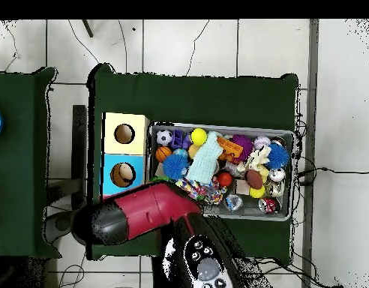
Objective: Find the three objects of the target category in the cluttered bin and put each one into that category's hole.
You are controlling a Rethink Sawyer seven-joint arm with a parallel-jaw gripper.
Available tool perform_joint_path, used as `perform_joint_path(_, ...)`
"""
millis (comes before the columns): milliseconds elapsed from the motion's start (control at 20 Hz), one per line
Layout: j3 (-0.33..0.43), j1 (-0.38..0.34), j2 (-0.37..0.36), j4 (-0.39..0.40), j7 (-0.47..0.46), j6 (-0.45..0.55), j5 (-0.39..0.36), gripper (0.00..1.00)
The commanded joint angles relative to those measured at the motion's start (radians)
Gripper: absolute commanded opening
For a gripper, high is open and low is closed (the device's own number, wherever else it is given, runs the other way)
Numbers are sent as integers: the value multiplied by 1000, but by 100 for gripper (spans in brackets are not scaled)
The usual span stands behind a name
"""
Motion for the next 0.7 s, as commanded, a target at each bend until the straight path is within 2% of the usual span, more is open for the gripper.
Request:
perform_joint_path(50,-170,57,136,-85,332,-103,-21,0)
perform_joint_path(200,-216,84,159,-109,334,-88,-55,0)
perform_joint_path(350,-251,106,171,-111,357,-101,-45,0)
perform_joint_path(450,-271,120,176,-107,379,-102,-26,0)
perform_joint_path(700,-259,129,175,-73,366,-60,34,0)
